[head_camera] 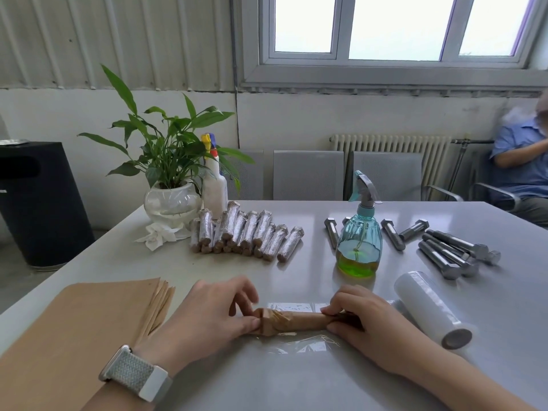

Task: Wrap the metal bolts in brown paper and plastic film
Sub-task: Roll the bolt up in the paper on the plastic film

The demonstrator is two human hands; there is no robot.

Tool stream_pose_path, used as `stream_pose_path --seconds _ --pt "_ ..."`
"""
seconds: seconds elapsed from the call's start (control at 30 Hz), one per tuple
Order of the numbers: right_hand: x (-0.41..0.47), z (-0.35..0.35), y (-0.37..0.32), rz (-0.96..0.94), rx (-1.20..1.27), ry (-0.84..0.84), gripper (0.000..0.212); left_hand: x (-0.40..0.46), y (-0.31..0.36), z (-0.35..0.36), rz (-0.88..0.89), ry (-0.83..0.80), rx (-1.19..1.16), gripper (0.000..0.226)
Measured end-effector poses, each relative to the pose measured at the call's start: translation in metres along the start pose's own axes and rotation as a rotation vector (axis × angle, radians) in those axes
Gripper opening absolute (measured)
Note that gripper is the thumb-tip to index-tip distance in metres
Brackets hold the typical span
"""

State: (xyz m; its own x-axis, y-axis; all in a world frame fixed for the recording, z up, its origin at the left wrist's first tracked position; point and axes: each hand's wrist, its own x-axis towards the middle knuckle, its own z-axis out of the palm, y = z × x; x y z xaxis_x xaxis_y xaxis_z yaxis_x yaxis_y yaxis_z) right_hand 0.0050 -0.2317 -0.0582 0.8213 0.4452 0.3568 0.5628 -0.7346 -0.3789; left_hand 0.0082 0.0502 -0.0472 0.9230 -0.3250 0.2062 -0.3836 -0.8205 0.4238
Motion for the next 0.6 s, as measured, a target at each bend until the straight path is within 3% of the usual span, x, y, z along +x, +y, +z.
stream_pose_path --seconds 0.4,0.6 --pt "-0.001 0.001 0.001 0.024 0.009 0.003 0.012 0.002 0.003 0.005 0.063 0.028 0.060 0.031" --pt "-0.001 0.003 0.002 0.015 0.004 0.011 0.010 0.007 0.015 0.005 -0.155 -0.049 0.095 0.011"
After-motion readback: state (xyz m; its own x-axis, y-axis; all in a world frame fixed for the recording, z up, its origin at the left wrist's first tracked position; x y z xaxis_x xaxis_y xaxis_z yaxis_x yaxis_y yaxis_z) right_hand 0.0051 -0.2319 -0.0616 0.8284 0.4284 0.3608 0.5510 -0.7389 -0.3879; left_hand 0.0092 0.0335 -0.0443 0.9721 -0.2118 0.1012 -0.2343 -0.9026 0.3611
